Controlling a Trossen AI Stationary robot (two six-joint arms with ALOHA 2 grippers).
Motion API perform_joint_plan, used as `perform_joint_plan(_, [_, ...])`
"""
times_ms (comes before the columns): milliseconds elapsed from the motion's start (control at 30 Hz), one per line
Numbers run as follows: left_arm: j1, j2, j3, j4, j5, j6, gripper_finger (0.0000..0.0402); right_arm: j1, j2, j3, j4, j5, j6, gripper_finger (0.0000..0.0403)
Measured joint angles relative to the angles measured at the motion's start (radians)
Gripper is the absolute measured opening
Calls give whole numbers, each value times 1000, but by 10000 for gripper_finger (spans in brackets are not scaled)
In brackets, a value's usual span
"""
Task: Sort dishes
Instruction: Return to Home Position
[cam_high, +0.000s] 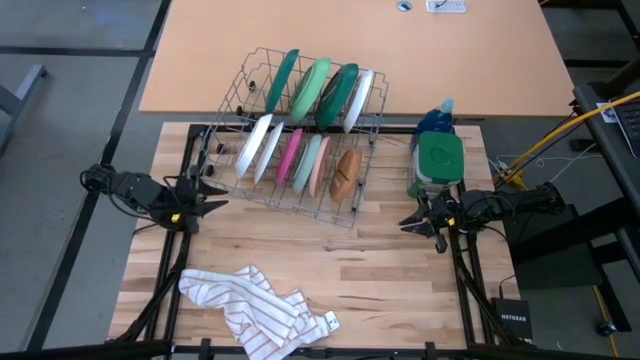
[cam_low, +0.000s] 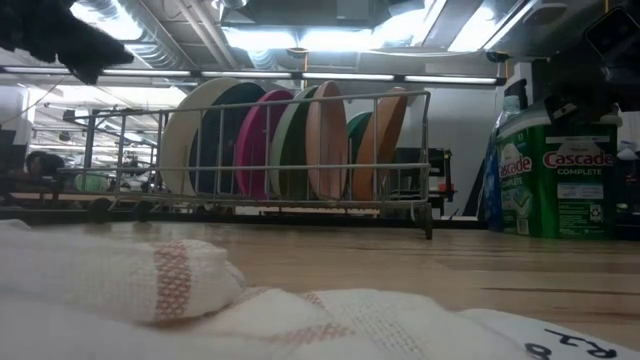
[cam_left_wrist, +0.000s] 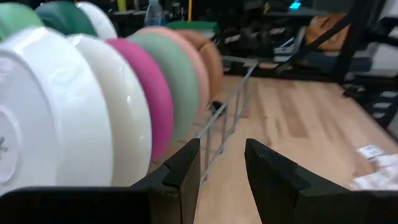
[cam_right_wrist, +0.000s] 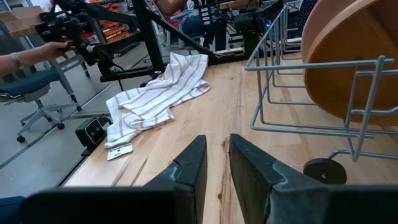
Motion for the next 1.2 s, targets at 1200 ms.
perform_joint_plan(1200, [0,3,-264,284,119,111,118,0,1,0,0,1,0,72])
